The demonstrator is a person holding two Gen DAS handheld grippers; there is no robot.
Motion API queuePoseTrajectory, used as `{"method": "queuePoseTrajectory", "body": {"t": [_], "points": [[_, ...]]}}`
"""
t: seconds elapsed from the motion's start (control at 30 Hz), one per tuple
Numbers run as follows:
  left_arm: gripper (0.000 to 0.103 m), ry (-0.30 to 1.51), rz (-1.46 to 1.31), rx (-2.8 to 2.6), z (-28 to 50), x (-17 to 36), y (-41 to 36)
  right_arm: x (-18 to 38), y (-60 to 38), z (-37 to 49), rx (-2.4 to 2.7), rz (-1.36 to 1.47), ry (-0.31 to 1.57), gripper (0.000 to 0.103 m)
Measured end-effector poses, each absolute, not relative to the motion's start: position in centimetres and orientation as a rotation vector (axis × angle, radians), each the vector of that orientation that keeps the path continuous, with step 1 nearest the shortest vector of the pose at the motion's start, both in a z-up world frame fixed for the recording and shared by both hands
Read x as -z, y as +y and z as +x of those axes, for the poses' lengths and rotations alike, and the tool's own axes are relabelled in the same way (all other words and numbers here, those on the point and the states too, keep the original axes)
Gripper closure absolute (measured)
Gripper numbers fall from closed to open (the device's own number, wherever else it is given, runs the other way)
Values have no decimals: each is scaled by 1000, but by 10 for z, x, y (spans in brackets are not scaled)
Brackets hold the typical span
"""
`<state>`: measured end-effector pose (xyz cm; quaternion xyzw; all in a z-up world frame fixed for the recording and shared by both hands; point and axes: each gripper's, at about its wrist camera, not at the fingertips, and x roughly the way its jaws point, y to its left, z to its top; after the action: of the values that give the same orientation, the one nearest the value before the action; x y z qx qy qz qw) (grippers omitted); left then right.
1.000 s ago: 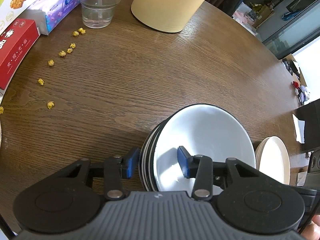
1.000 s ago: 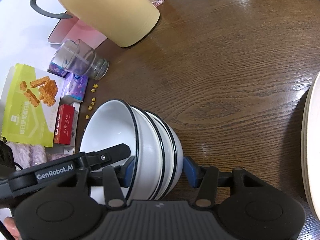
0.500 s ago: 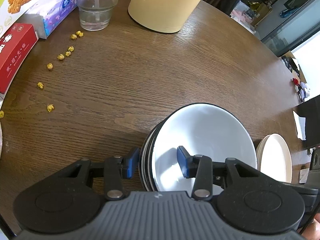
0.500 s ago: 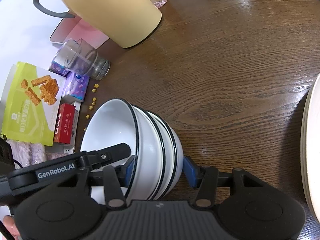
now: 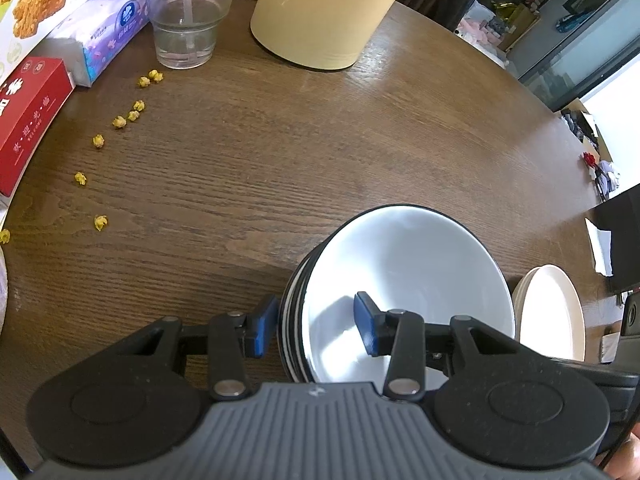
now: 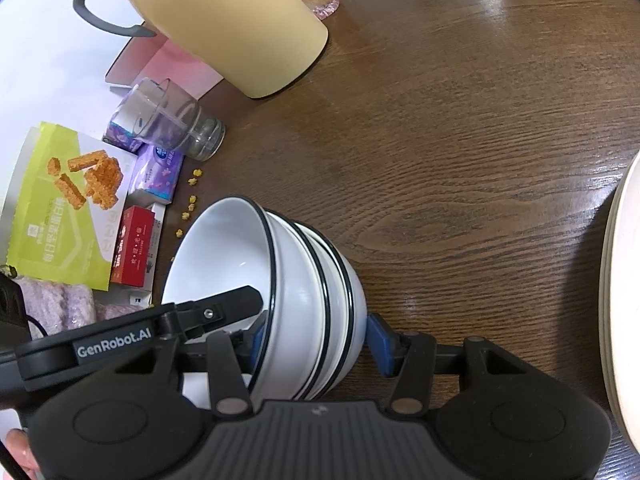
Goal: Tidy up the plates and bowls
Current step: 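Lift and carry the bowl stack with both tools toward the beige plate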
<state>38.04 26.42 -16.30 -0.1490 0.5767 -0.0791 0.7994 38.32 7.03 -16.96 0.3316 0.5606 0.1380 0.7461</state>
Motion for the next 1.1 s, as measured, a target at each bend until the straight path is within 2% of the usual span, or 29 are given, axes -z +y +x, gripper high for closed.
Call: {"method": "queuePoseTrajectory", "body": {"t": [1.1], "points": [[62,1204,-271,228,375,138,216,153,22,357,-257,756,1159,54]]}}
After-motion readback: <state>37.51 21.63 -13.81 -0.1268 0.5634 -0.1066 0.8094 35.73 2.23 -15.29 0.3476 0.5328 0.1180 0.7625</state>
